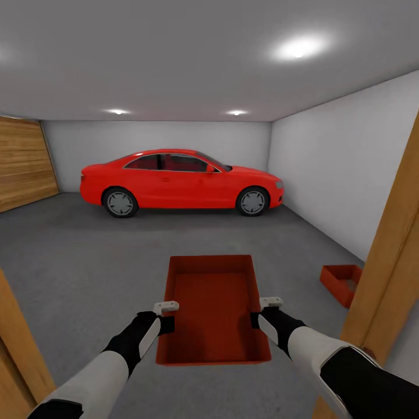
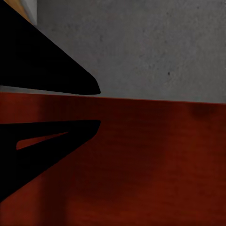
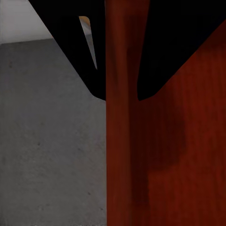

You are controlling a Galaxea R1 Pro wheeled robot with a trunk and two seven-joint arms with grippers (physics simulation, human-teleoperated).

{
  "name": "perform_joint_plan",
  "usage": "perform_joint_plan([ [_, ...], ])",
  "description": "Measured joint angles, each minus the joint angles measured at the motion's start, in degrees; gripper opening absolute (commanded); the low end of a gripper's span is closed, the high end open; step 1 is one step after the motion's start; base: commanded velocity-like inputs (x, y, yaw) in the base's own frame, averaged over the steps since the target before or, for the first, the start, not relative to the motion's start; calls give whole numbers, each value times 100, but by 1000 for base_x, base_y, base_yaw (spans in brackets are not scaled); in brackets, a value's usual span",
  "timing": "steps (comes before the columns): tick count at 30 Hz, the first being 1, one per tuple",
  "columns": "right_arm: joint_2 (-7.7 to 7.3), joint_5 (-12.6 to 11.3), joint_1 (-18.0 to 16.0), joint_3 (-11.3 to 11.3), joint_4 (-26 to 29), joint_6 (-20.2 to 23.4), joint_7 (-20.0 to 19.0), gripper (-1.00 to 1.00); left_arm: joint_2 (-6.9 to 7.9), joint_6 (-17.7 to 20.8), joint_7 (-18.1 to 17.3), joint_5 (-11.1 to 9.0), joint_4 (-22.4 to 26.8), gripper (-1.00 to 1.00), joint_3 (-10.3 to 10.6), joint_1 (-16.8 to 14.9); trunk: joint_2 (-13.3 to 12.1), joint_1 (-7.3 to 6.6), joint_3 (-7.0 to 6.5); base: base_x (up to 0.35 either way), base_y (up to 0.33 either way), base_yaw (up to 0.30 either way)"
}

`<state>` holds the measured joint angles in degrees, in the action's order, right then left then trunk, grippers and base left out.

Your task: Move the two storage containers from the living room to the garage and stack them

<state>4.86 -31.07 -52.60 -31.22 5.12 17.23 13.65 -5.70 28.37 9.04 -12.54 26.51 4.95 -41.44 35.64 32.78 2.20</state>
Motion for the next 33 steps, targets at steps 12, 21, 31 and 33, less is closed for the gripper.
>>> perform_joint_plan([
  [12,0,-8,0,-4,-1,1,0,-100,0,5,-5,11,2,-100,-5,0,0,0,0,7,0,0],
  [21,0,-25,1,-18,-4,2,1,-100,0,5,-1,2,-4,-100,-1,-1,1,-3,0,259,0,0],
  [31,0,-45,2,-35,-8,6,2,-100,-1,9,-1,1,-12,-100,1,-2,1,-3,0,315,0,0],
  [33,0,-46,2,-35,-7,7,3,-100,0,11,-2,2,-12,-100,1,-2,1,-3,0,315,0,0],
])
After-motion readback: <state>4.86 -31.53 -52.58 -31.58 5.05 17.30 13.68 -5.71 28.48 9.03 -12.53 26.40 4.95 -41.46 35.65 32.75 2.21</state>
